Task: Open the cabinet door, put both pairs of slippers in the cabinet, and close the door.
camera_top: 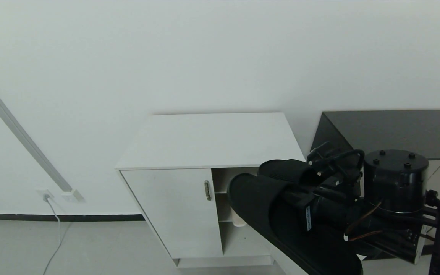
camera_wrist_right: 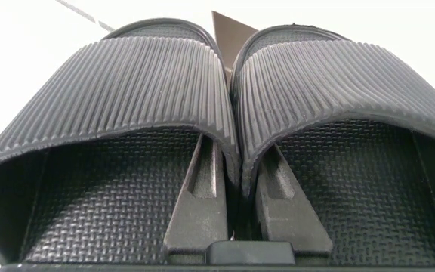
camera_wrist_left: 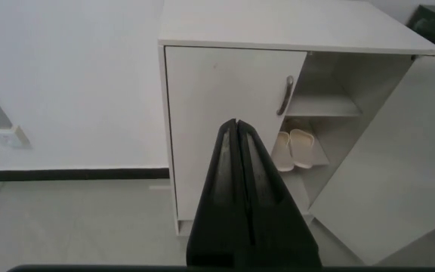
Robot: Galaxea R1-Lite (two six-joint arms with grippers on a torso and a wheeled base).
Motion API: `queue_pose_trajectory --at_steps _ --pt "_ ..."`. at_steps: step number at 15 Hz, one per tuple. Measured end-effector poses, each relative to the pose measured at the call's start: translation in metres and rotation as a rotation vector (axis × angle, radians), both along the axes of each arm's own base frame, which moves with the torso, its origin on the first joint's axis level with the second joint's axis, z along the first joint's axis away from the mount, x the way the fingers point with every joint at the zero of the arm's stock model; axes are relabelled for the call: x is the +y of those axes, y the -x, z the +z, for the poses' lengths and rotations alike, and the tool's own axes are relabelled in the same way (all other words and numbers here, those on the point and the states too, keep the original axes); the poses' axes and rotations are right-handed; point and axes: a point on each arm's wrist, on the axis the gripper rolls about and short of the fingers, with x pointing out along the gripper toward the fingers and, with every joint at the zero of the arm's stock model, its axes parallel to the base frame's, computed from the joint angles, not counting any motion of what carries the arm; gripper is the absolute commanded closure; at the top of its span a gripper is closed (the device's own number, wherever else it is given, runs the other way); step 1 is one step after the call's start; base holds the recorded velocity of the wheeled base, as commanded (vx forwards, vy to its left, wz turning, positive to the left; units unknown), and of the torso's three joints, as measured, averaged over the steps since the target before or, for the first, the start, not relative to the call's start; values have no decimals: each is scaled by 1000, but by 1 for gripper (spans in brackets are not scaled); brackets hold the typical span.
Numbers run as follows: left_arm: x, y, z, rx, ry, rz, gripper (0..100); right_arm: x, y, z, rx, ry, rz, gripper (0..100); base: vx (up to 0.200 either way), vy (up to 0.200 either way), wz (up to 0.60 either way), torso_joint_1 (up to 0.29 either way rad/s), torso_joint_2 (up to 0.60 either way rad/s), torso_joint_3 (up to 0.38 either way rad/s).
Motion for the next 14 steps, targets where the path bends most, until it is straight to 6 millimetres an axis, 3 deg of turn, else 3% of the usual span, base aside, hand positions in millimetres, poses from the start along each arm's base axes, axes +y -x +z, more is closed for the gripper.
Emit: queue_pose_trajectory --at_steps 4,14 --pt "0 0 0 0 0 0 100 1 1 -2 4 5 4 100 0 0 0 -29 66 36" --pt "0 0 0 0 0 -1 100 2 2 -4 4 16 11 100 0 0 0 -163 366 204"
